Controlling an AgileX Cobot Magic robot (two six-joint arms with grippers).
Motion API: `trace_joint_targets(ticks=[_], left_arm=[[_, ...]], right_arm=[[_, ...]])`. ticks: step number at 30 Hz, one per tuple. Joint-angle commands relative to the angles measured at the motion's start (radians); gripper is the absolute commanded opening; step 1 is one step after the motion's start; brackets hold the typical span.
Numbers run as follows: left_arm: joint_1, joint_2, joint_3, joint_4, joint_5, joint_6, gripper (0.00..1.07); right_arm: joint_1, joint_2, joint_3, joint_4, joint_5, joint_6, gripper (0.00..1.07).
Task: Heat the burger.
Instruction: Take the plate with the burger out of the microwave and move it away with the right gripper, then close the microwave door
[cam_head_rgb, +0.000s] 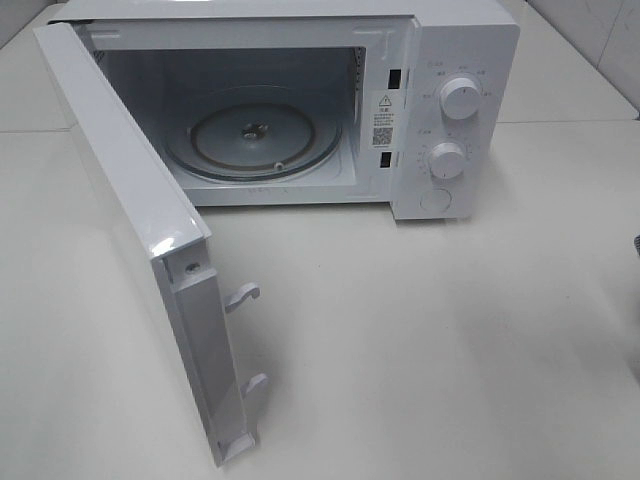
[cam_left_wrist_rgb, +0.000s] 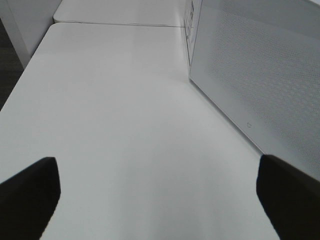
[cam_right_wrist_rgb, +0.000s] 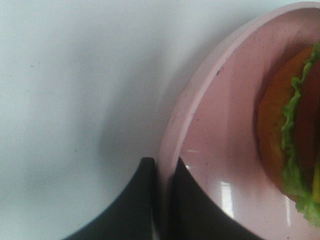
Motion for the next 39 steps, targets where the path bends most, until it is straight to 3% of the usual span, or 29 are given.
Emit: trace_joint_targets(ticks=[1,10,12,14,15,16,17,23,32,37,39], left_arm=[[0.002,-0.017,-0.001,-0.001,0.003,0.0,1.0],[0.002,-0.017,-0.001,-0.001,0.003,0.0,1.0],[0.002,-0.017,-0.001,-0.001,0.003,0.0,1.0],[0.002,-0.017,-0.001,-0.001,0.003,0.0,1.0],[0.002,-0.017,-0.001,-0.001,0.003,0.0,1.0],[0.002,-0.017,-0.001,-0.001,0.003,0.0,1.0],[0.002,-0.017,-0.001,-0.001,0.003,0.0,1.0],[0.002,-0.017,-0.001,-0.001,0.003,0.0,1.0],[0.002,-0.017,-0.001,-0.001,0.003,0.0,1.0],[0.002,-0.017,-0.001,-0.001,0.003,0.0,1.0],[0.002,-0.017,-0.001,-0.001,0.003,0.0,1.0]], right_arm=[[-0.014,0.008,-0.009,-0.048,0.007,0.016,0.04],[-0.014,0.01,-0.009,-0.033,-0.02,0.016,0.12],[-0.014,0.01,-0.009,-0.017,-0.02,0.012,0.23],[-0.014,0.01,-0.009,-0.017,-0.02,0.012,0.26],[-0.014,0.01,-0.009,-0.014,-0.02,0.012,0.35],[-0.014,0.01,-0.009,-0.014,-0.02,0.012,0.35],[-0.014,0.01,-0.009,-0.011,-0.025,0.012,0.43],[-0.014,0.01,-0.009,0.032,-0.048,0.012,0.61],[-0.014,-0.03,-0.035,0.13,-0.063,-0.012,0.65],[-0.014,-0.088,-0.042,0.296,-0.069,-0.136,0.65],[-0.014,-0.132,-0.044,0.438,-0.057,-0.279,0.65]])
